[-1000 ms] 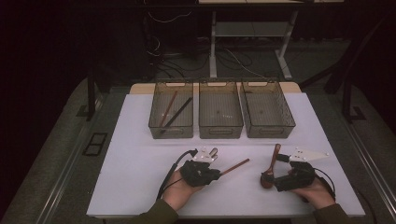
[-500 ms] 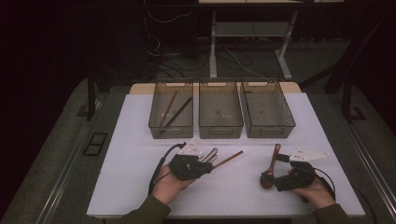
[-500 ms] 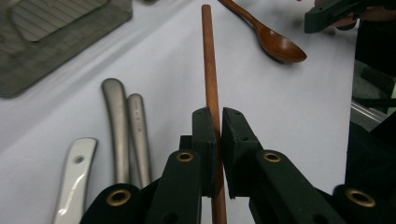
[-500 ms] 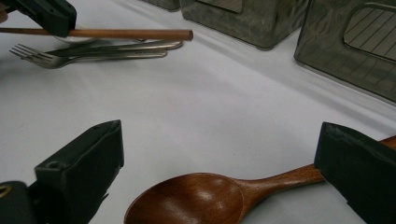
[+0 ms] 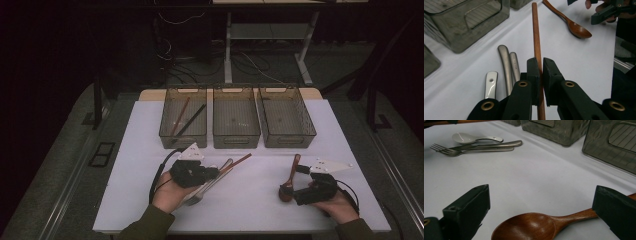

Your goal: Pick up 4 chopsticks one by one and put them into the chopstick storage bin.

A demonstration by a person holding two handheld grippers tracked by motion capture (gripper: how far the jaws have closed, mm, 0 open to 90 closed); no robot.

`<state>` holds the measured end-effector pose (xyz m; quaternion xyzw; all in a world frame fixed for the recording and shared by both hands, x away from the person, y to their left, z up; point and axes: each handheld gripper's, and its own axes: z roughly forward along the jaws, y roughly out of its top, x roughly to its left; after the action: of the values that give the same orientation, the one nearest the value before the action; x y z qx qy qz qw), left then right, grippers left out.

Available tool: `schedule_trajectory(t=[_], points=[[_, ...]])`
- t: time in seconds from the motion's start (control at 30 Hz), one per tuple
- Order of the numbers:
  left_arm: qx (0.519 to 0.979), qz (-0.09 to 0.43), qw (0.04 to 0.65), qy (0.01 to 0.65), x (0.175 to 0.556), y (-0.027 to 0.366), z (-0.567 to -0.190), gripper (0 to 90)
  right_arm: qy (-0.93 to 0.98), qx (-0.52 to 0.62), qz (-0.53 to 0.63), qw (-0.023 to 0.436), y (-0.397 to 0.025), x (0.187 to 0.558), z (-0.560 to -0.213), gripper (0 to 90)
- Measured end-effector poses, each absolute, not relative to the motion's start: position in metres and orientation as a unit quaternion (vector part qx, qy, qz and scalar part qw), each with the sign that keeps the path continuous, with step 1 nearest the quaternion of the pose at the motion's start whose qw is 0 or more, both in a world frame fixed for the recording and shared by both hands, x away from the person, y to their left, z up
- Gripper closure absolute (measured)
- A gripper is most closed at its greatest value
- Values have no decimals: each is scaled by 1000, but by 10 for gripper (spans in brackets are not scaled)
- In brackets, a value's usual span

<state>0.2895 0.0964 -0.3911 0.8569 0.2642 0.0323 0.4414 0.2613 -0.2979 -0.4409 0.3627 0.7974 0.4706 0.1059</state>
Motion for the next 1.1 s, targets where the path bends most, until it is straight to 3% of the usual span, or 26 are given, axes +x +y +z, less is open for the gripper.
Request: schedule_trajectory(t=[1.1], points=[[828,106,448,321,367,136,-341,838,798,364,468,106,-298,262,-441,13]])
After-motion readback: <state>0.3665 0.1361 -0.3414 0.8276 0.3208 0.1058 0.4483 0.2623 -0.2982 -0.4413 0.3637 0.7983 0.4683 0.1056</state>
